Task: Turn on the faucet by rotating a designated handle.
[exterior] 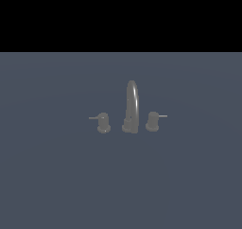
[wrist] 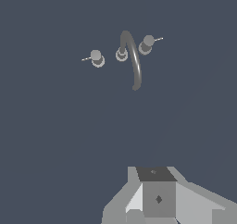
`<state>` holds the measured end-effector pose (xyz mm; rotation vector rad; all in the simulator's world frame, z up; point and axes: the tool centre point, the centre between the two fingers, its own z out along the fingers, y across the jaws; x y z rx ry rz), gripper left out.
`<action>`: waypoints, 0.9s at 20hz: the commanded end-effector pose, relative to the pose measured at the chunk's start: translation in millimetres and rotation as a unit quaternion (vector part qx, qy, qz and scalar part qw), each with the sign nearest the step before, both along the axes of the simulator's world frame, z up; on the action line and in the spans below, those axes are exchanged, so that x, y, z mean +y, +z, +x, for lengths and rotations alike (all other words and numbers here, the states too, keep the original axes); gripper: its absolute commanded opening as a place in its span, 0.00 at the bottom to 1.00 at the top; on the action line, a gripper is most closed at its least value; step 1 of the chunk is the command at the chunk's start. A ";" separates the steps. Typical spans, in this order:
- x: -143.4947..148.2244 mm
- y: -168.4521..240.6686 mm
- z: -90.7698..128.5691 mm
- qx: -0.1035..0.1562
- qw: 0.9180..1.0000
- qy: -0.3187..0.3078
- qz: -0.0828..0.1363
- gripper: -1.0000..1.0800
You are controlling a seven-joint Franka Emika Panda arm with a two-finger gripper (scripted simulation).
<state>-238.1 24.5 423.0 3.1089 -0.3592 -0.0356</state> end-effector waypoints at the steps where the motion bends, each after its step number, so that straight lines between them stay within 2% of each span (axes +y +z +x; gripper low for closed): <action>1: 9.3 -14.9 6.2 0.000 1.000 -0.026 0.000 0.00; 9: 37.7 -63.1 31.2 -0.002 0.994 -0.112 0.000 0.00; 18: 64.4 -117.2 65.6 -0.003 0.978 -0.207 0.001 0.00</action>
